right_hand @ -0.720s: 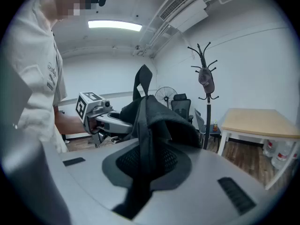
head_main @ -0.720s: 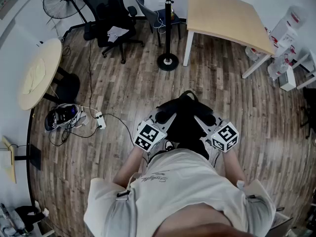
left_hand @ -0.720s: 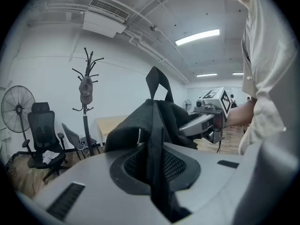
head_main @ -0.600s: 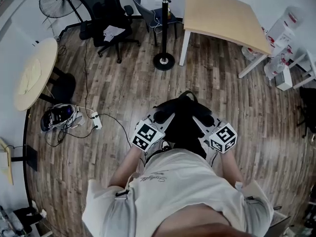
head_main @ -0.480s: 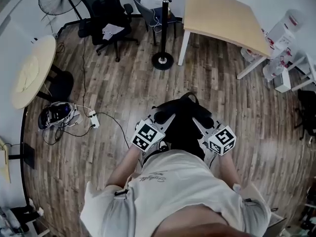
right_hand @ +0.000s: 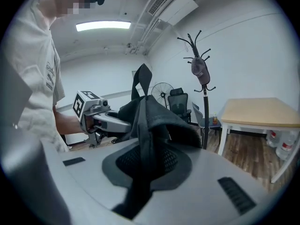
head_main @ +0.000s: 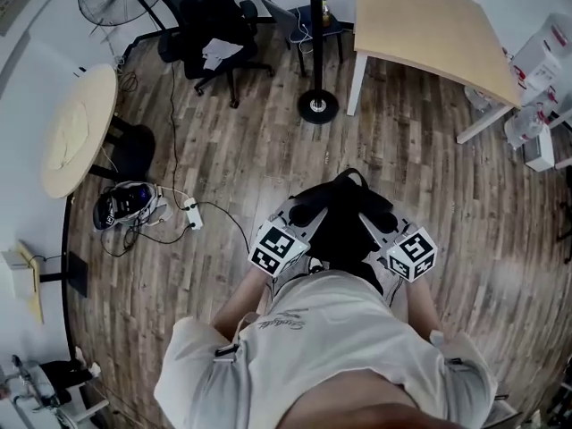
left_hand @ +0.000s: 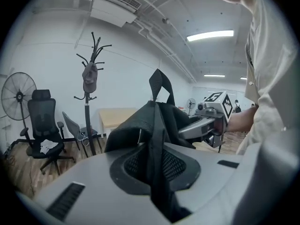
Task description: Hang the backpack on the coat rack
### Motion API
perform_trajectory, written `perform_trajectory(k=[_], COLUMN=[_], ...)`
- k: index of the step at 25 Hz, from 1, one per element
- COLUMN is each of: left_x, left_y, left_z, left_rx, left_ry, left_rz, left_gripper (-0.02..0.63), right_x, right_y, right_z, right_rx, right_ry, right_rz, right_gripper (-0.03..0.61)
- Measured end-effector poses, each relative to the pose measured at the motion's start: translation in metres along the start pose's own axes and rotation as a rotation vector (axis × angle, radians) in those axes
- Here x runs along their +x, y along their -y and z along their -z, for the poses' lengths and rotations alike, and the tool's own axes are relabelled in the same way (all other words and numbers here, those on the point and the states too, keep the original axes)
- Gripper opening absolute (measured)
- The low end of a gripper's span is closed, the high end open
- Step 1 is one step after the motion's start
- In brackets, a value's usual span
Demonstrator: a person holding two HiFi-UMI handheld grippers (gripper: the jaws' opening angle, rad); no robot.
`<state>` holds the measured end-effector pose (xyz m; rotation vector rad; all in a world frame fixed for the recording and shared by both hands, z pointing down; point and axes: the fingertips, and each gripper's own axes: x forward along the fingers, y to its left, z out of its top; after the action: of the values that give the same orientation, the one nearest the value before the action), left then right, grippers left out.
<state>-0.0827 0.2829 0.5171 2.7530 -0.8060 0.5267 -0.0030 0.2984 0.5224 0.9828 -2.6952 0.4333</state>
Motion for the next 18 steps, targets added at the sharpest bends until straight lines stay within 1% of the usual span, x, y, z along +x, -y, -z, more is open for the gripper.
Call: perform_trajectory(k=[2, 7, 10, 14, 18], left_x=[0.010, 0.042, 0.065, 0.088, 0.115], left_y=[-0.011, -0.046, -0.071, -0.090, -0.105], left_z=[-0.008, -0.030, -0.042, -0.060, -0.086], left_rx=[0.000, 0.036, 0.053, 0.040, 0.070], left_ry=[-0.012, -0.052, -0.070, -0.047, -0.027], left_rz=[-0.009, -0.027, -0.054, -0.079, -0.117], left_gripper=[0.044, 0.044, 0.044, 0.046, 0.046], right_x=[0.007, 0.029, 0.045, 0.054, 0.056], right_y=[0.016, 0.060, 0.090, 0.122, 0.158], right_z=[-0.006, -0.024, -0.036, -0.051, -0.071], right_rx=[0.001, 0.001, -0.019, -0.056, -0.088], right_ry=[0.013, 0.069, 0.096, 0.116, 0.140], right_rz=[-0.007, -0.038, -0.058, -0.085, -0.105], right_gripper=[0.029, 0.029, 0.029, 0.029, 0.029])
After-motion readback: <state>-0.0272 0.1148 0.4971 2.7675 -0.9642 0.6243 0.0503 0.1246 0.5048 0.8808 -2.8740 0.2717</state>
